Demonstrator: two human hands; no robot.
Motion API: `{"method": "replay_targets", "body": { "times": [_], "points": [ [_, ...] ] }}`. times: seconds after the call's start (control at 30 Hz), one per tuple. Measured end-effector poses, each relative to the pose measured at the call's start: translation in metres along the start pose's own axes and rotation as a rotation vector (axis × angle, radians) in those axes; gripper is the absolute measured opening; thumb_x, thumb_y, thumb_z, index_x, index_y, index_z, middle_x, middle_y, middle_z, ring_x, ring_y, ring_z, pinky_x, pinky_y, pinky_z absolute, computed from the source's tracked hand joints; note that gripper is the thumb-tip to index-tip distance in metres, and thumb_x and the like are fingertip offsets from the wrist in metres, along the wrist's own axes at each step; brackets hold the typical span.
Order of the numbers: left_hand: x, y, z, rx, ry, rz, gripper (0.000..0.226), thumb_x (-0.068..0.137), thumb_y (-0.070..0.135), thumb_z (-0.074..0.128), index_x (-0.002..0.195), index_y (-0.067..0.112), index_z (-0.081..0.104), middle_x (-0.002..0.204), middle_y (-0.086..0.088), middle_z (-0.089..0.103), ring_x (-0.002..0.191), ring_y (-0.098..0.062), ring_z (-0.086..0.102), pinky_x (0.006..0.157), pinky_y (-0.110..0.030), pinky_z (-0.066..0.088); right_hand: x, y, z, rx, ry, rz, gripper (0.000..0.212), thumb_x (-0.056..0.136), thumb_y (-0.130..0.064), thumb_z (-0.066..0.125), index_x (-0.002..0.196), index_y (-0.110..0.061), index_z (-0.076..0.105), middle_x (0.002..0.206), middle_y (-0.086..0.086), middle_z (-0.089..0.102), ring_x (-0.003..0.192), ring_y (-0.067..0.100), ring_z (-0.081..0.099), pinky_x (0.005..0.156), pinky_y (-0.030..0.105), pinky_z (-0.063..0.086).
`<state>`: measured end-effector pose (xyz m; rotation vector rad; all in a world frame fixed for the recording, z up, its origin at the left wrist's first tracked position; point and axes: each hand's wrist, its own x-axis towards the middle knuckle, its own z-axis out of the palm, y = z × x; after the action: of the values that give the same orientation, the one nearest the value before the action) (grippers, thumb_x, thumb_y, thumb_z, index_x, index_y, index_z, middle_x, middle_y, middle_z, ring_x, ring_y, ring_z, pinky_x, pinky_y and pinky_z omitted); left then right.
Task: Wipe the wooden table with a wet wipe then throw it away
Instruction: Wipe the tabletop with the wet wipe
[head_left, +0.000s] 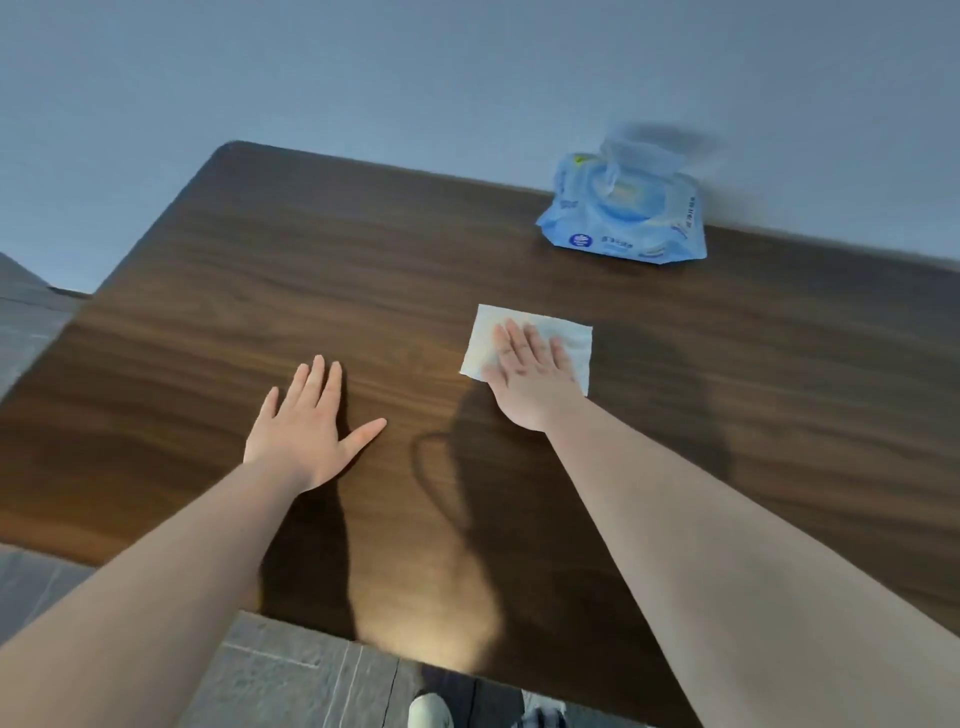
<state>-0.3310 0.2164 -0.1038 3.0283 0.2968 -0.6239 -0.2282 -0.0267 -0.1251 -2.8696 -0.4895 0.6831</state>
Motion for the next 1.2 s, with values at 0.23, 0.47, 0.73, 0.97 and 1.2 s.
{"method": "replay_targets", "body": {
  "times": [0.23,0.47,0.73,0.97,1.2],
  "points": [
    [-0.025,-0.122,0.019,-0.136,0.001,-0.244,0.109,0.067,0.087,0.013,0.151,0.022,-0.007,0.161,0.001,-0.011,0.147,-0.016,-0.010,0.118,-0.047,0.002,0.052,-0.128,0.008,-0.065,-0.054,-0.195,0.058,0.099,-0.043,0.009,0.150,-0.024,-0.011,0.159,-0.007,-0.017,0.145,0.013,-0.019,0.118,0.041,-0.011],
    [-0.023,-0.128,0.030,-0.176,0.095,-0.233,0.104,0.068,0.090,0.008,0.150,0.028,-0.009,0.160,0.007,-0.014,0.146,-0.013,-0.015,0.117,-0.046,-0.005,0.090,-0.216,0.012,-0.136,-0.075,-0.328,0.058,0.099,-0.043,0.009,0.150,-0.024,-0.011,0.159,-0.007,-0.017,0.145,0.014,-0.019,0.117,0.041,-0.013],
    [-0.022,-0.128,0.030,-0.228,0.092,-0.219,0.102,0.070,0.089,0.014,0.150,0.030,-0.010,0.159,0.007,-0.015,0.145,-0.016,-0.017,0.116,-0.047,-0.012,0.126,-0.310,0.022,-0.216,-0.046,-0.475,0.059,0.100,-0.045,0.009,0.151,-0.022,-0.009,0.160,-0.004,-0.014,0.147,0.017,-0.014,0.118,0.043,-0.010],
    [-0.021,-0.132,0.031,-0.225,0.101,-0.178,0.095,0.077,0.080,0.024,0.152,0.028,-0.004,0.160,0.006,-0.015,0.145,-0.018,-0.017,0.117,-0.051,-0.007,0.143,-0.370,0.029,-0.235,-0.050,-0.591,0.058,0.101,-0.042,0.012,0.151,-0.021,-0.008,0.161,-0.001,-0.013,0.147,0.018,-0.015,0.117,0.044,-0.010],
    [-0.020,-0.132,0.031,-0.215,0.071,-0.195,0.099,0.074,0.082,0.022,0.150,0.028,-0.010,0.160,0.005,-0.013,0.146,-0.018,-0.016,0.117,-0.049,-0.009,0.123,-0.349,0.030,-0.205,-0.077,-0.548,0.058,0.101,-0.041,0.014,0.151,-0.022,-0.008,0.161,-0.004,-0.013,0.147,0.016,-0.013,0.116,0.041,-0.010]
  ]
}}
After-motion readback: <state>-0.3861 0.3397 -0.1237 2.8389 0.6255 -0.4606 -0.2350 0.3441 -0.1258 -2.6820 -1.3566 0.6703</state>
